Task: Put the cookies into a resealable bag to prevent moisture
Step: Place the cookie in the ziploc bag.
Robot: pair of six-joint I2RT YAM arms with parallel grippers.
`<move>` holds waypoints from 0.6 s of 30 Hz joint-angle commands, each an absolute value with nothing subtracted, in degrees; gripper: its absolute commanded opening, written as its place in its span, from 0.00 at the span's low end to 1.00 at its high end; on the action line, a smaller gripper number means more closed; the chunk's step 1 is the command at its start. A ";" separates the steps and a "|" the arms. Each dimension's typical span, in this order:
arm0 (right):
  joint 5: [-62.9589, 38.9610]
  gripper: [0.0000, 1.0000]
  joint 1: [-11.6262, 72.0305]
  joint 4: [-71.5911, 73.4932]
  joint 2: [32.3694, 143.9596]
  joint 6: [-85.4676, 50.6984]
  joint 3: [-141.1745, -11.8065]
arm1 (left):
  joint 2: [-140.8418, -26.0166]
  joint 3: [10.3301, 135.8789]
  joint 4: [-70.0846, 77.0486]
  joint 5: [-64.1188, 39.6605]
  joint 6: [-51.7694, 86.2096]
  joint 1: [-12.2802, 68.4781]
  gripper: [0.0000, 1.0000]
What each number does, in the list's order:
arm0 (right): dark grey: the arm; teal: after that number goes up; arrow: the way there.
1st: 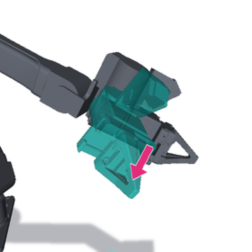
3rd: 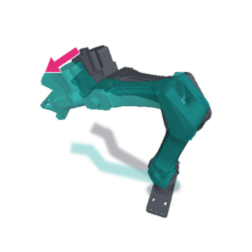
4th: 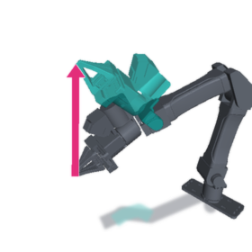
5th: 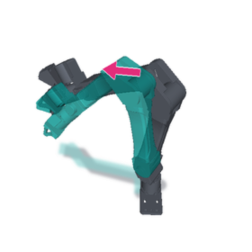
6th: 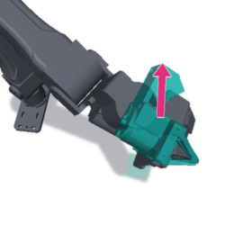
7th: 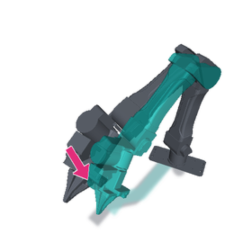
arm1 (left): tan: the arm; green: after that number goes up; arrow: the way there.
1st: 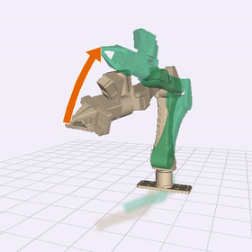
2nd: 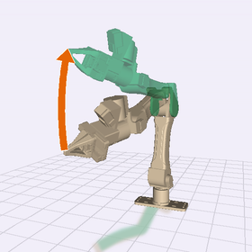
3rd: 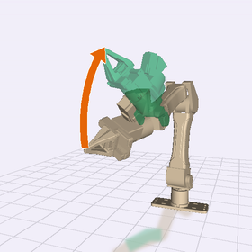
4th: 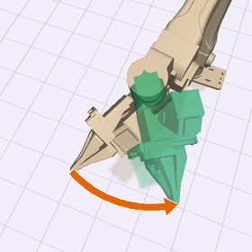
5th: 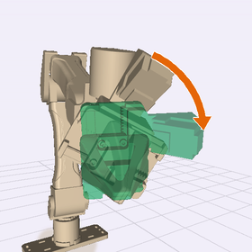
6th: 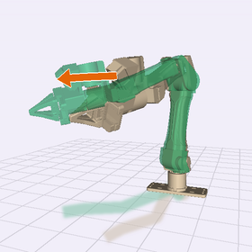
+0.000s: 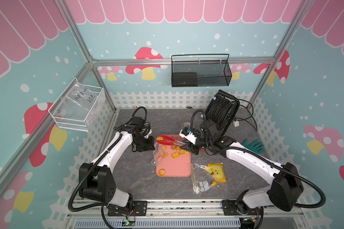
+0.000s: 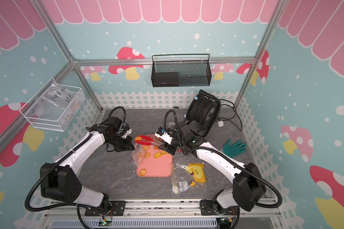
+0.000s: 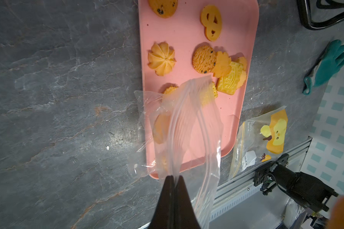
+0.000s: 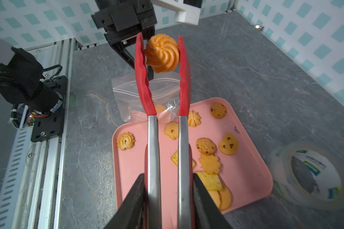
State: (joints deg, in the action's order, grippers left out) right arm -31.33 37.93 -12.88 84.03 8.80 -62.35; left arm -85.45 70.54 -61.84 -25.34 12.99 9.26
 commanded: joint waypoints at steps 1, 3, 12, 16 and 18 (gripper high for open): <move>-38.42 0.36 38.11 -7.65 87.85 6.84 -63.12 | -85.17 71.19 -61.07 -27.73 13.62 8.29 0.00; -38.91 0.36 38.09 -7.03 89.65 6.99 -63.68 | -85.14 71.04 -60.75 -28.44 13.71 8.22 0.00; -40.06 0.40 38.28 -4.73 91.49 7.08 -63.37 | -85.42 70.74 -60.39 -30.35 13.71 8.17 0.00; -39.82 0.44 38.39 -5.80 92.19 7.83 -62.76 | -85.25 71.02 -60.44 -30.58 13.88 7.99 0.00; -39.65 0.52 38.27 -5.93 91.52 7.91 -62.39 | -85.17 70.94 -60.47 -30.59 13.88 7.83 0.00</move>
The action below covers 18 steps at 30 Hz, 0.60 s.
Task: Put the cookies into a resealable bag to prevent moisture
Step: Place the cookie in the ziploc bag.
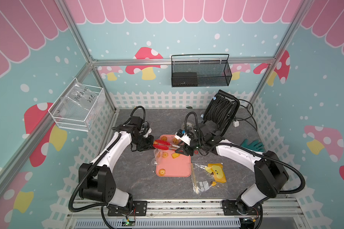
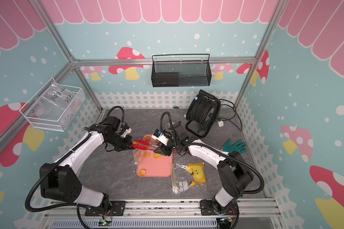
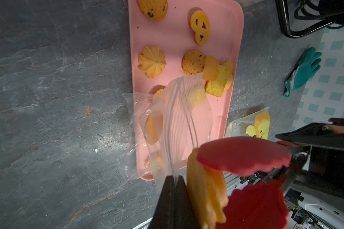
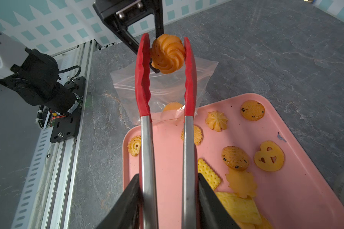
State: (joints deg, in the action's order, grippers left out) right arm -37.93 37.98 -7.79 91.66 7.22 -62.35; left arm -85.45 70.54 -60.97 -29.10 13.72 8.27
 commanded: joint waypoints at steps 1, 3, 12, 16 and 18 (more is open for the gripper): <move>-39.44 0.54 38.29 -6.03 90.93 7.92 -62.27 | -85.08 70.93 -60.39 -30.59 13.90 7.74 0.00; -38.81 0.59 38.02 -6.54 89.08 7.81 -62.14 | -84.99 70.84 -60.47 -30.41 13.85 7.60 0.00; -29.77 0.58 34.90 -18.64 76.32 13.90 -56.24 | -84.97 71.81 -61.64 -28.35 12.92 7.20 0.00; -22.93 0.57 36.75 -24.51 77.86 19.60 -54.70 | -85.34 72.85 -62.11 -27.41 12.57 7.11 0.00; -20.12 0.57 38.79 -24.94 80.44 21.56 -55.73 | -85.84 73.36 -62.37 -26.99 12.35 7.12 0.00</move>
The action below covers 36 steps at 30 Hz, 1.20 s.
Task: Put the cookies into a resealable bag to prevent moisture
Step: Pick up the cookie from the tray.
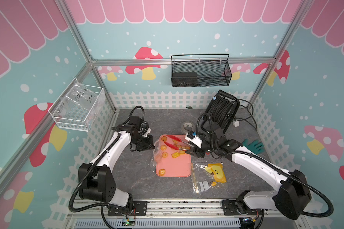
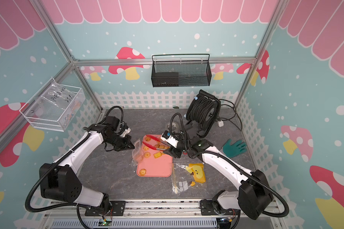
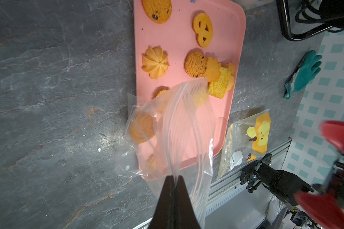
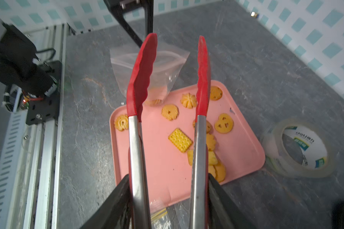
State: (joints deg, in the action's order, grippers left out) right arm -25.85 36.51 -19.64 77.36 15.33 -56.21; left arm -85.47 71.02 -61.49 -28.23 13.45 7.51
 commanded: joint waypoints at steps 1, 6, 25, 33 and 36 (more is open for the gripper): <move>-19.26 0.57 39.60 -24.67 82.10 22.14 -56.78 | -86.23 73.75 -62.66 -26.89 12.23 7.12 0.00; -14.80 0.58 42.80 -23.78 90.58 24.24 -62.15 | -86.71 74.78 -63.75 -25.86 11.57 7.12 0.00; -10.48 0.58 46.91 -29.99 102.35 27.05 -71.01 | -86.57 75.06 -64.29 -26.39 11.34 7.11 0.00; -7.18 0.45 47.11 -32.34 100.83 25.90 -72.49 | -86.98 73.23 -62.61 -26.94 12.00 7.25 0.00; -5.89 0.42 47.11 -32.40 97.91 25.12 -71.80 | -87.01 72.88 -61.79 -26.89 12.35 7.73 0.00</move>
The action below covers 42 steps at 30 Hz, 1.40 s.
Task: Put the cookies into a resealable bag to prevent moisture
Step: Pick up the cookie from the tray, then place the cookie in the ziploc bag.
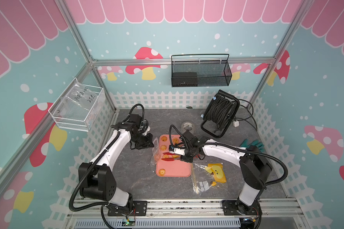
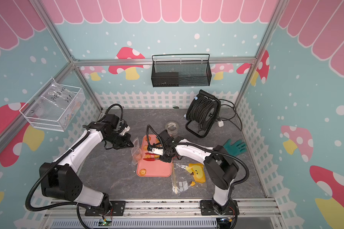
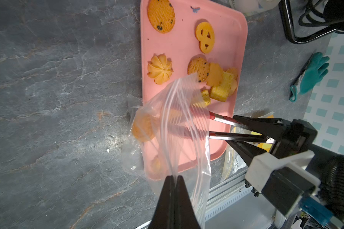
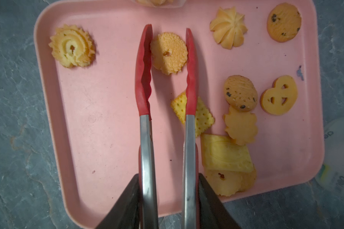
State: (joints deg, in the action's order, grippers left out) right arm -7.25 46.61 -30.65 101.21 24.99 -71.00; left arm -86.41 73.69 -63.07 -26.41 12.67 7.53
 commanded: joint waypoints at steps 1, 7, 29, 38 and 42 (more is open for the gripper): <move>-5.80 0.41 47.11 -32.49 96.88 24.85 -71.31 | -87.01 72.87 -61.56 -27.02 12.55 7.89 0.00; -10.00 0.40 44.76 -30.22 86.30 20.77 -66.73 | -87.30 72.49 -59.60 -28.31 14.21 9.65 0.00; -37.70 0.39 38.94 -0.63 88.93 1.66 -61.09 | -87.06 74.45 -63.99 -23.60 14.85 10.55 0.00; -39.31 0.49 38.54 -0.26 90.23 2.15 -61.01 | -86.31 74.18 -64.18 -23.52 14.85 10.20 0.00; -38.74 0.59 38.11 -2.22 87.25 2.77 -60.40 | -86.40 74.26 -64.27 -22.93 14.81 10.03 0.00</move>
State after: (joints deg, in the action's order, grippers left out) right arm -37.41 38.81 -3.03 90.96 1.83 -60.49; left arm -87.66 73.28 -63.48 -23.99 14.79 10.48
